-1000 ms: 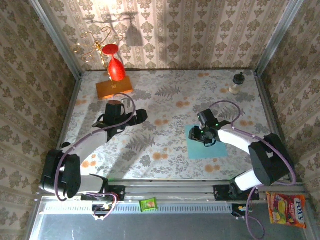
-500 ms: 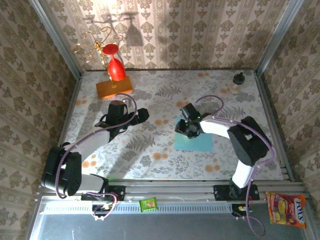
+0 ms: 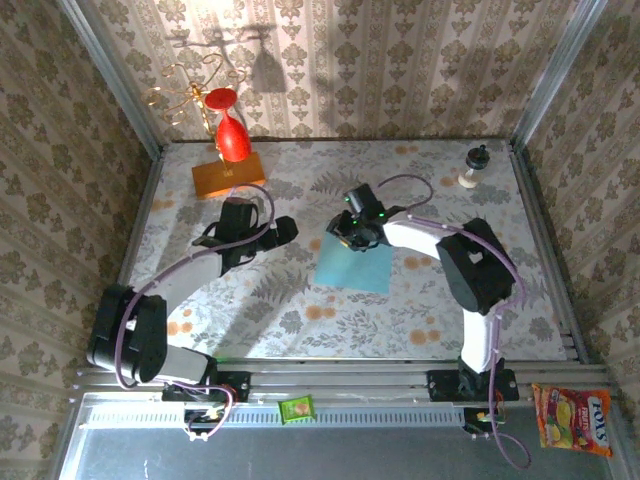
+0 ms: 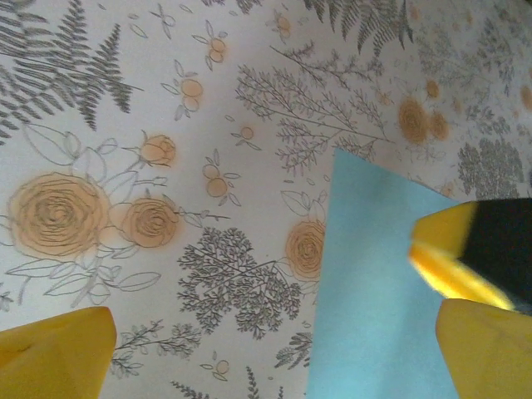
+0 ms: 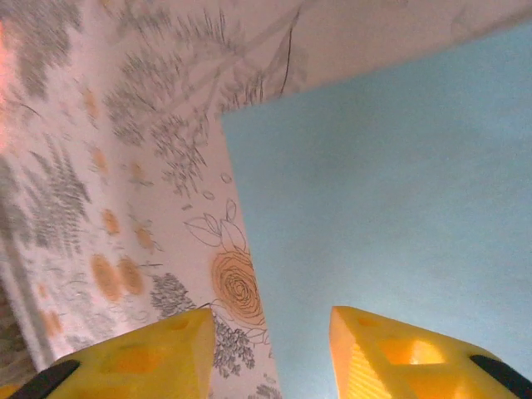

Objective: Fold a paper plane with a square sheet of paper (pick it up from the middle)

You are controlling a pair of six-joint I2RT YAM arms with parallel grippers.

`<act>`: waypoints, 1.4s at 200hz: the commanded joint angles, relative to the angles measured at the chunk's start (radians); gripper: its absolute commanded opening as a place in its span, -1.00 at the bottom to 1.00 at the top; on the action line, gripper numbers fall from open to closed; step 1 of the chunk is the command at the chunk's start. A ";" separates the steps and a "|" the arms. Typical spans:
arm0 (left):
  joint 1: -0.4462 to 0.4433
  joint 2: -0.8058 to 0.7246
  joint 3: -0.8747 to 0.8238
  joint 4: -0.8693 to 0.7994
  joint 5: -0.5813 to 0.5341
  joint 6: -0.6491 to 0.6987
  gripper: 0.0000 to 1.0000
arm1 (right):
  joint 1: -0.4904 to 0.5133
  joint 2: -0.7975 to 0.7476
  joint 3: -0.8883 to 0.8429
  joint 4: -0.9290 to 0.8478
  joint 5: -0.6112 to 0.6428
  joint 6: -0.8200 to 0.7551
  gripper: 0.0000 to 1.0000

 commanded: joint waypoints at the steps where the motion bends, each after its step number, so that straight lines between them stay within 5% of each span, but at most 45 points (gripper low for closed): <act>1: -0.038 0.045 0.060 -0.058 0.030 0.020 1.00 | -0.079 -0.103 -0.045 -0.060 -0.055 -0.124 -0.10; 47: -0.078 0.130 0.115 -0.040 0.043 -0.004 1.00 | -0.164 -0.105 -0.042 -0.290 -0.003 -0.381 0.00; 99: -0.087 0.178 0.136 -0.034 0.062 -0.021 1.00 | -0.162 0.004 0.009 -0.309 -0.033 -0.416 0.02; 219: -0.111 0.190 0.216 -0.260 -0.058 0.044 1.00 | 0.026 0.037 -0.076 -0.050 -0.067 0.029 0.14; 280: -0.221 0.200 0.380 -0.611 -0.216 0.288 1.00 | -0.132 -0.211 -0.174 -0.061 -0.031 -0.227 0.68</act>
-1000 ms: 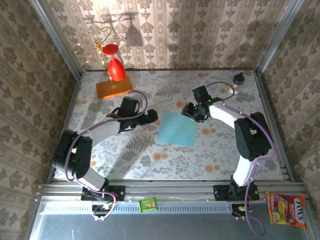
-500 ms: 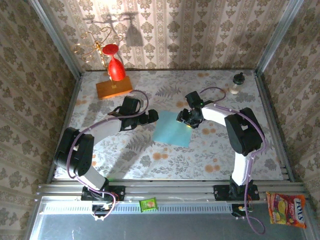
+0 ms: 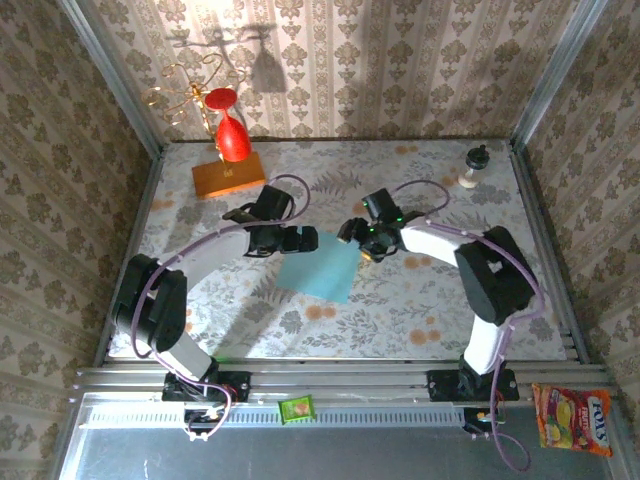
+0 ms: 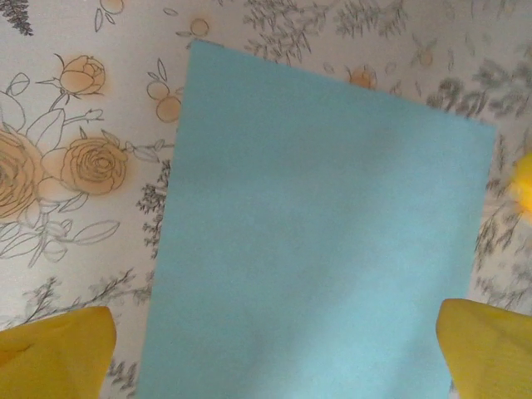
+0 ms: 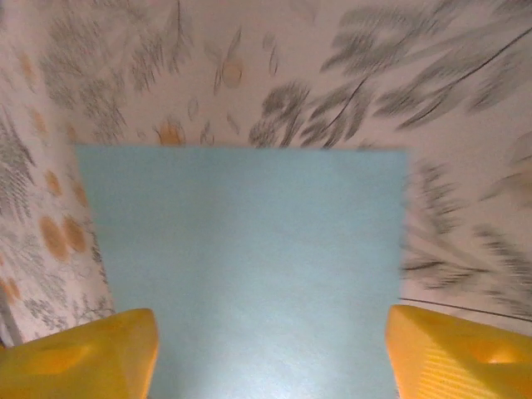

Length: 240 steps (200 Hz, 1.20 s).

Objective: Fold a paper plane with a square sheet of paper (pick it up from the middle)

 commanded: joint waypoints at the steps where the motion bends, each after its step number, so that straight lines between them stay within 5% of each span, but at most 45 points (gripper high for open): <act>1: -0.054 0.015 0.079 -0.188 -0.088 0.119 1.00 | -0.079 -0.091 -0.041 -0.002 0.010 -0.130 0.69; 23: -0.123 0.096 0.165 -0.254 -0.114 0.131 1.00 | -0.150 -0.134 -0.097 0.006 0.007 -0.214 1.00; 90: -0.198 0.360 0.386 -0.345 -0.095 0.018 1.00 | -0.238 -0.165 -0.105 -0.070 0.013 -0.325 1.00; 240: -0.220 0.585 0.547 -0.420 -0.153 0.063 0.86 | -0.245 -0.159 -0.156 -0.007 -0.009 -0.259 0.98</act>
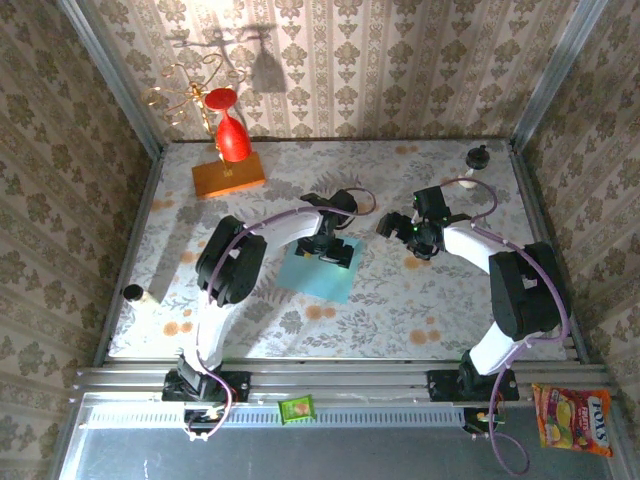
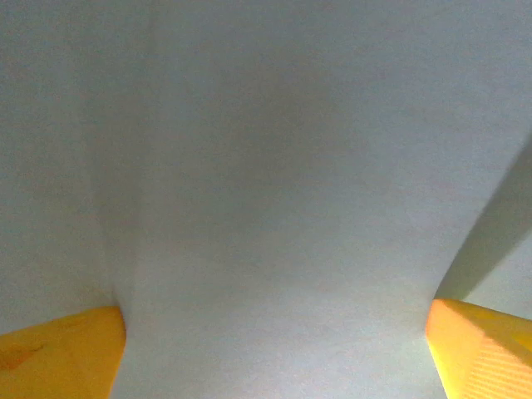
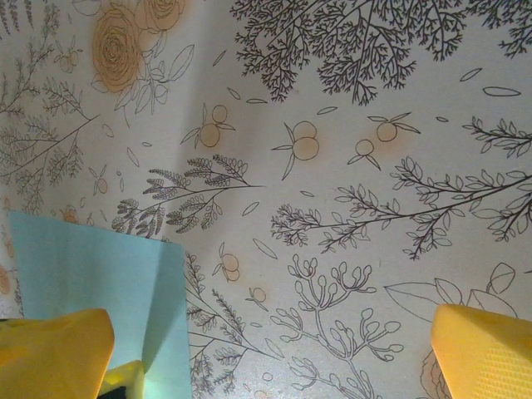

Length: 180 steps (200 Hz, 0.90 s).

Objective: Fold a paper plane with a square sheet of paper (pick it up from the middle)

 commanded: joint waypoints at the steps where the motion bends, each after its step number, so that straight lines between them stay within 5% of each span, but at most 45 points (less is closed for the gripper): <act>1: -0.009 0.029 0.011 -0.049 -0.031 0.015 0.86 | -0.005 -0.022 -0.005 0.009 -0.005 0.016 0.98; 180: 0.036 -0.028 -0.121 0.060 0.029 -0.007 0.78 | -0.005 -0.024 0.018 -0.029 0.010 0.020 0.95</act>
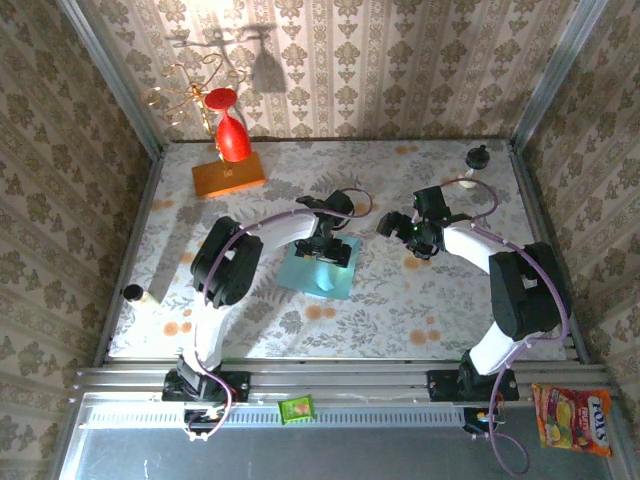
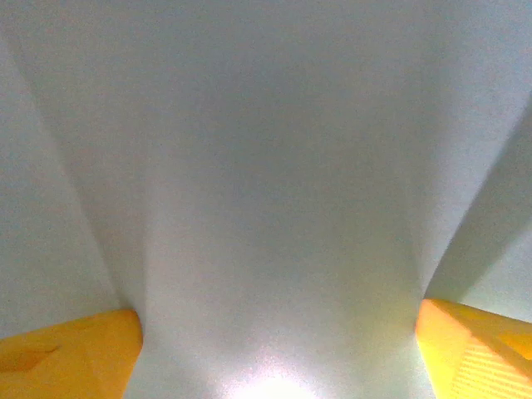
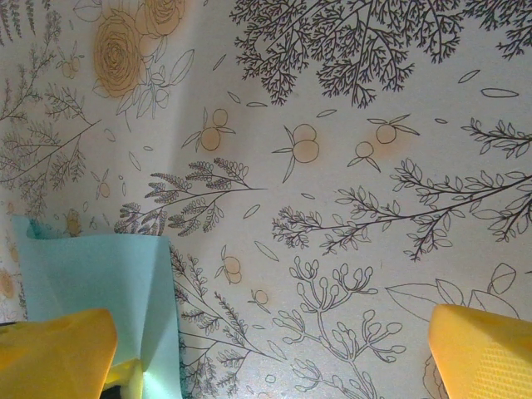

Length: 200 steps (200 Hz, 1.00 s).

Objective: Fold a paper plane with a square sheet of paper (pick it up from the middle)

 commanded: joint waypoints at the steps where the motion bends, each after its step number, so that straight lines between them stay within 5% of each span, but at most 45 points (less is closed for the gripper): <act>1: 0.020 0.007 -0.046 -0.017 0.016 -0.006 0.79 | -0.005 -0.025 0.018 -0.032 0.009 0.012 0.95; 93: 0.026 -0.145 -0.084 -0.050 0.040 0.024 1.00 | -0.006 -0.027 0.009 -0.033 0.008 0.016 0.96; 200: 0.001 -0.014 -0.061 -0.070 0.034 0.062 0.92 | -0.005 -0.005 0.009 -0.030 -0.007 0.025 0.95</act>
